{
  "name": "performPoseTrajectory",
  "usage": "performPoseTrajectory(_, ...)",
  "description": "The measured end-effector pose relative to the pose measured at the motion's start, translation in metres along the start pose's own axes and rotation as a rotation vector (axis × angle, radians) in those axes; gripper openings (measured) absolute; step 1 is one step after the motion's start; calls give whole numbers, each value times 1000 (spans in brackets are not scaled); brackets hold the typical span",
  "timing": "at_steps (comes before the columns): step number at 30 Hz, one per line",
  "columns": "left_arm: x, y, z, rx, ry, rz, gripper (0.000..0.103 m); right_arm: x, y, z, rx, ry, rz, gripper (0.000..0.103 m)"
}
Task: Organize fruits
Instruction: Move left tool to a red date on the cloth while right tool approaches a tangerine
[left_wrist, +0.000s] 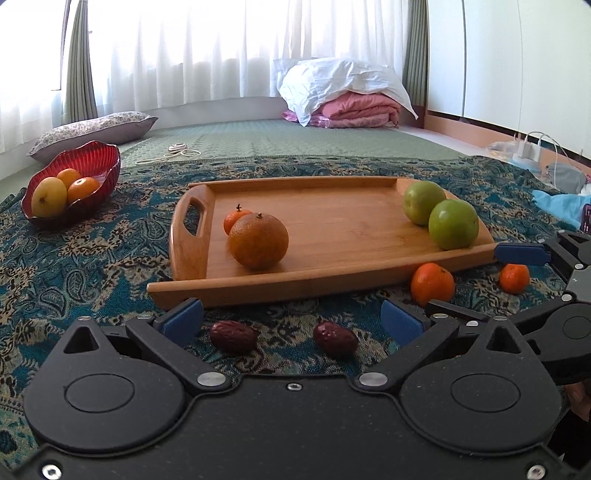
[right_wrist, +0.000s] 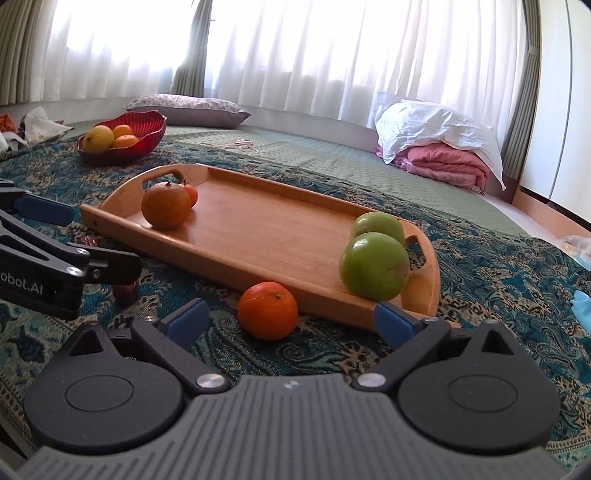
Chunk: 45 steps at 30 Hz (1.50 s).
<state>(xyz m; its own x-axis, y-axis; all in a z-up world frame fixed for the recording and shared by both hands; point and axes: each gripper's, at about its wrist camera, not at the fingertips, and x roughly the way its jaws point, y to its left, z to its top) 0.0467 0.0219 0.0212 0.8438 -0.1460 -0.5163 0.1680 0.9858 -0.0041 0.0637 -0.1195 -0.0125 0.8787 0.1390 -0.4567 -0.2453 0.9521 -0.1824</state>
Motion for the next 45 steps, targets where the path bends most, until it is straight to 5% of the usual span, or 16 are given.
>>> performPoseTrajectory(8, 7, -2, -5, -11, 45, -49, 89, 4, 3, -1, -21, 15, 12, 98)
performPoseTrajectory(19, 8, -7, -5, -10, 80, -124, 45, 15, 2, 4, -15, 47, 67, 85)
performPoseTrajectory(45, 22, -8, -11, -36, 81, -96, 27, 25, 5, -4, 11, 34, 71, 64)
